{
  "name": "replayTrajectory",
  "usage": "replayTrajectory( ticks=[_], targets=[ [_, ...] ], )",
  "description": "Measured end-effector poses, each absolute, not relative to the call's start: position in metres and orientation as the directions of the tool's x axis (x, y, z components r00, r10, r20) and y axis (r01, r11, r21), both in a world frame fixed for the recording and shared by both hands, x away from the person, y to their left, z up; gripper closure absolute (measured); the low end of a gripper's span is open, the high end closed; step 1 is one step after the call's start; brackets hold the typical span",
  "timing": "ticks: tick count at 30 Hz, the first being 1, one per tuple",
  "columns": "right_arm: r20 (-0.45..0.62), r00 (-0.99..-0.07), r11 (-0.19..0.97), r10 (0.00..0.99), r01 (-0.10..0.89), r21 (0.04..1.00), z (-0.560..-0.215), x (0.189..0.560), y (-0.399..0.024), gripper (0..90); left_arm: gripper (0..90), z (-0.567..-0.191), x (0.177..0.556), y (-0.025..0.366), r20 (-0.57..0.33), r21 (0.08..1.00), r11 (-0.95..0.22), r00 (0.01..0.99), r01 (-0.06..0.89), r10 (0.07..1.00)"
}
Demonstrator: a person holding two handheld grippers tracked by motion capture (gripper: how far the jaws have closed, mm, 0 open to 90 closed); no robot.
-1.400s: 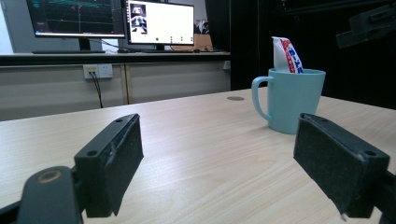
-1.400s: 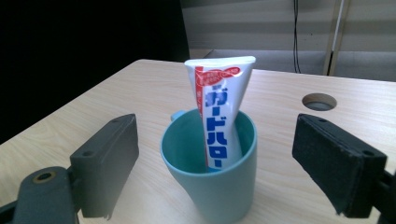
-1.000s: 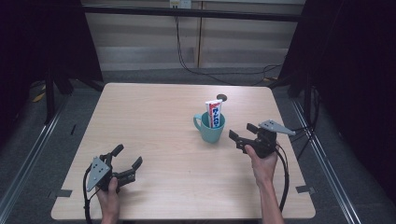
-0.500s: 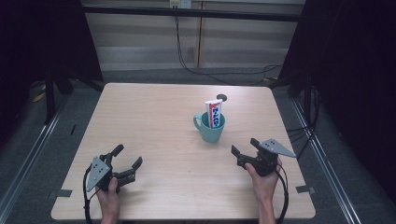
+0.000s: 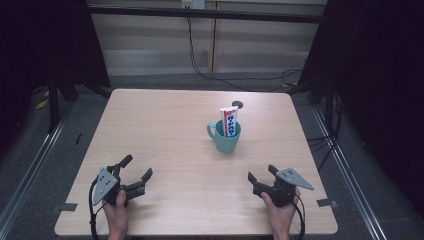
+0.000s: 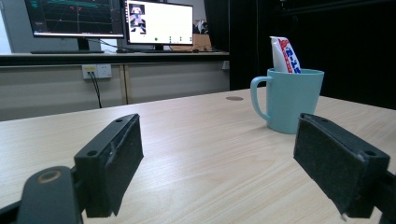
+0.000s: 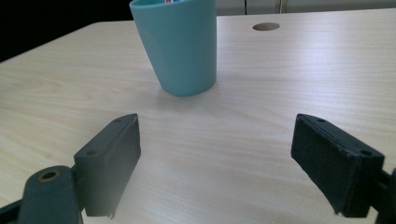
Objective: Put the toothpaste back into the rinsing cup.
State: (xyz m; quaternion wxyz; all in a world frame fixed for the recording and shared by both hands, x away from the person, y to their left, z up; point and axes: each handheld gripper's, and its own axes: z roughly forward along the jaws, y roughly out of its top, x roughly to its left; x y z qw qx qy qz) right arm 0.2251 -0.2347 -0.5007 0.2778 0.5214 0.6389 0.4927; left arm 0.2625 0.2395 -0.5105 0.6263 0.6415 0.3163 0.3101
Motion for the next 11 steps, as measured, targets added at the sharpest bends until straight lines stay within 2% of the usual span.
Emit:
replayTrajectory(
  ticks=[9, 11],
  targets=[
    [0.087, -0.275, 0.033, 0.957, 0.404, 0.914, -0.5034, 0.222, -0.2265, 16.4, 15.6, -0.5107, 0.2621, 0.2393, -0.002, 1.0, -0.011, 0.603, 0.017, 0.798],
    [0.098, -0.271, 0.021, 0.957, 0.405, 0.914, -0.5034, 0.2218, -0.2276, 16.6, 15.6, -0.5106, 0.2622, 0.2394, -0.002, 1.0, -0.011, 0.602, 0.018, 0.798]
  ],
)
